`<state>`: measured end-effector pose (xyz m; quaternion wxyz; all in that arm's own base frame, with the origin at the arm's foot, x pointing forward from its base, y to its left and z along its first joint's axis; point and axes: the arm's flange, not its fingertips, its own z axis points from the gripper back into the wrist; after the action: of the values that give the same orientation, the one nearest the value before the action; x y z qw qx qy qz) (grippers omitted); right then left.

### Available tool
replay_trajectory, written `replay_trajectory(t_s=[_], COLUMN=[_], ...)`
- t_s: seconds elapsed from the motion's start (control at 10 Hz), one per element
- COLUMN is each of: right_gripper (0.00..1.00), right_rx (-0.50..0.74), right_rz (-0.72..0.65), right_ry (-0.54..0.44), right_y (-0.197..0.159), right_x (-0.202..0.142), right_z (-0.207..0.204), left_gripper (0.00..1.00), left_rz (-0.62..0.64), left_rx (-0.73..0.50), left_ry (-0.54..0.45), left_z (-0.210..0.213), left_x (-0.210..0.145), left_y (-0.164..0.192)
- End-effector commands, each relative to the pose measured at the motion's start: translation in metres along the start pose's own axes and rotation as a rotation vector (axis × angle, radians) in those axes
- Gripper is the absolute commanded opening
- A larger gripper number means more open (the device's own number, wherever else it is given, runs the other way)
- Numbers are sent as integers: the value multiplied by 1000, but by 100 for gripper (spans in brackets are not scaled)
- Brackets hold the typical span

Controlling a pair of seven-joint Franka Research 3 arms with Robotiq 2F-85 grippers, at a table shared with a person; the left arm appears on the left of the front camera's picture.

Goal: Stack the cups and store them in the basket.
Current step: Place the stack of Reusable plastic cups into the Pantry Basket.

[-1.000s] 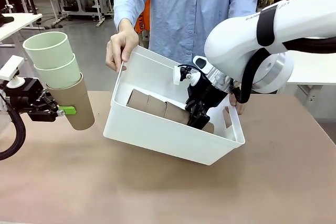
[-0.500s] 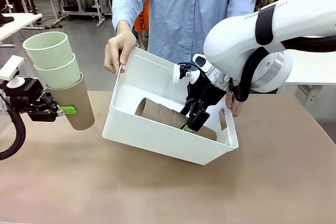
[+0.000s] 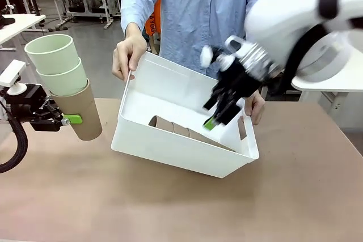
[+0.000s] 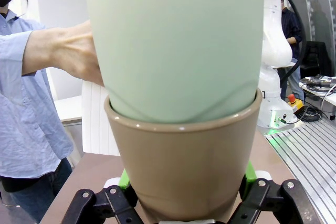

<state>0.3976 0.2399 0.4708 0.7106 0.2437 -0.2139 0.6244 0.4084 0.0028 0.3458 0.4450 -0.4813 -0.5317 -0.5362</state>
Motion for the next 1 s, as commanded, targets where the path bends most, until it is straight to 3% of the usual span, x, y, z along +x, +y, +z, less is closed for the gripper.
replay_trajectory(t_s=[0.0,0.2,0.3,0.7,0.9], right_gripper=[100,100,100,100,100], right_rx=[9,59,47,22,-29], right_rz=[-12,-17,-30,18,42], right_ry=[-129,-251,-261,-342,-349], right_y=[10,12,12,12,19], right_x=[-23,-48,-63,-121,-127], right_z=[75,138,157,181,183], left_gripper=[86,86,86,86,86], left_rz=[-14,-14,-14,-14,-14], left_rx=[-5,-5,-5,-5,-5], left_ry=[-7,-7,-7,-7,-7], left_z=[-1,-1,-1,-1,-1], left_x=[5,5,5,5,5], left_y=[-1,-1,-1,-1,-1])
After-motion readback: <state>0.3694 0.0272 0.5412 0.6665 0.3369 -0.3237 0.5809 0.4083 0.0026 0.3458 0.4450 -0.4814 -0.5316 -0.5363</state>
